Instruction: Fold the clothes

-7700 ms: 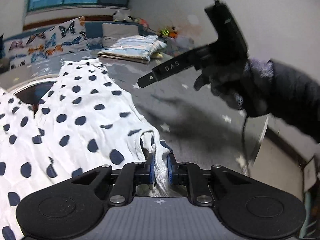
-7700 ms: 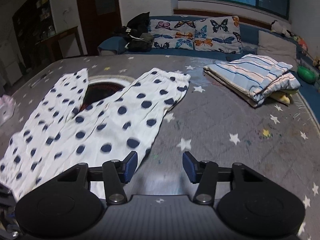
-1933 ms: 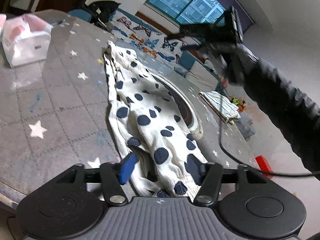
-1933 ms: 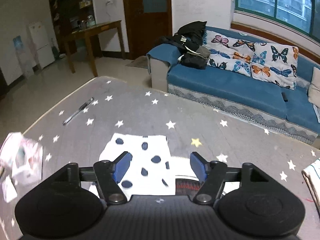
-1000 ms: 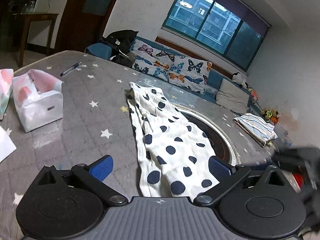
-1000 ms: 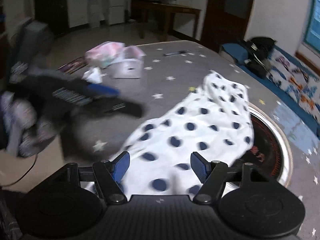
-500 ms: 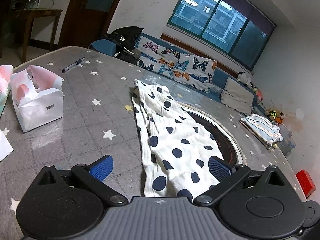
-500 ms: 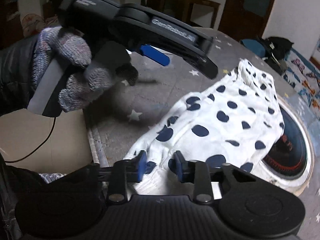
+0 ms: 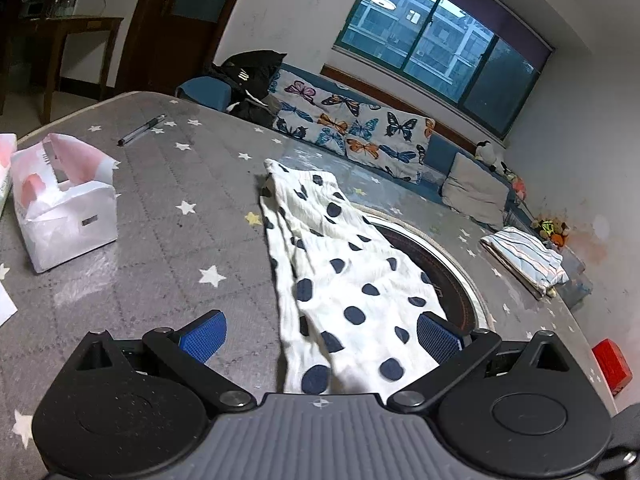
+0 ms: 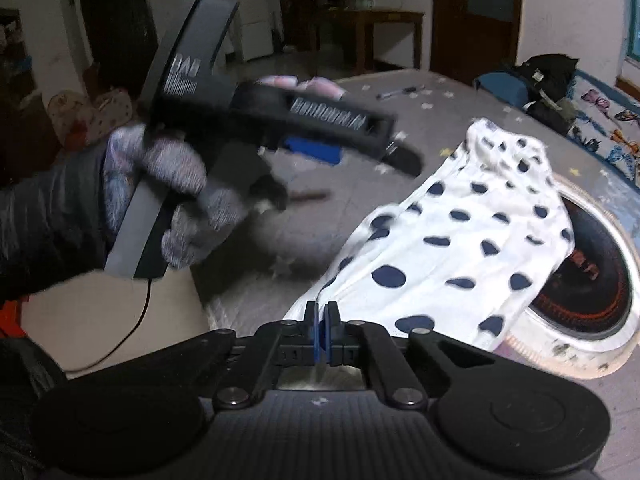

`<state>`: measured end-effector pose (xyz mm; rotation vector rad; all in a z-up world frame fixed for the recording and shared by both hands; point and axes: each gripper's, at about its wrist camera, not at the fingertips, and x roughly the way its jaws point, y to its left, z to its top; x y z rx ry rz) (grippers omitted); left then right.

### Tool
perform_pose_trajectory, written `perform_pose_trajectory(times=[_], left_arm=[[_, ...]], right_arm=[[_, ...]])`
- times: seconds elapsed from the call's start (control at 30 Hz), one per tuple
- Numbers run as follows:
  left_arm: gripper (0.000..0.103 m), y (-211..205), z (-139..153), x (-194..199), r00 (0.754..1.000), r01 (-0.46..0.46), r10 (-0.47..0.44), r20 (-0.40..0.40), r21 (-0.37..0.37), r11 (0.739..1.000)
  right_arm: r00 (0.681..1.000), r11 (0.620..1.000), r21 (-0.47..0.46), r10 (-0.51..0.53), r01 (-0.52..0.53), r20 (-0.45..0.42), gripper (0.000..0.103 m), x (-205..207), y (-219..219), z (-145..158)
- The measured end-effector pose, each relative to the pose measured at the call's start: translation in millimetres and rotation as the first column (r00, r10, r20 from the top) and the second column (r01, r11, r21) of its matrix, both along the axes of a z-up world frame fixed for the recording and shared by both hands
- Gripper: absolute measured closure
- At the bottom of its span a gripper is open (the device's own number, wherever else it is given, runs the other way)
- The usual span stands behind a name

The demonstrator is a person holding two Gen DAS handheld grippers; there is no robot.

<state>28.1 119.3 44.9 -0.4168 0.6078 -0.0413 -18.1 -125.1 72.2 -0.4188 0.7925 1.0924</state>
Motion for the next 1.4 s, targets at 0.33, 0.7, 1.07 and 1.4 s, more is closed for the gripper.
perform_pose_trajectory(times=[0.33, 0.7, 1.07, 1.4], left_arm=[[0.021, -14, 0, 6, 0.996, 0.089, -0.089, 0.003, 0.007, 0.996], [0.061, -18, -26, 15, 0.987, 0.119, -0.122, -0.102, -0.036, 0.992], [0.095, -15, -3, 11, 0.991, 0.132, -0.135, -0.018, -0.106, 0.986], [0.090, -5, -17, 2, 0.988, 0.088, -0.093, -0.122, -0.048, 0.995]], right_arm=[[0.992, 1.000, -0.008, 0.012, -0.011, 0.123, 0.075, -20, 3, 4], [0.996, 0.999, -0.039, -0.010, 0.013, 0.086, 0.092, -11, 3, -13], [0.997, 0.998, 0.069, -0.017, 0.012, 0.071, 0.094, 0, -12, 31], [0.999, 0.998, 0.037, 0.042, -0.041, -0.007, 0.081, -2, -6, 12]])
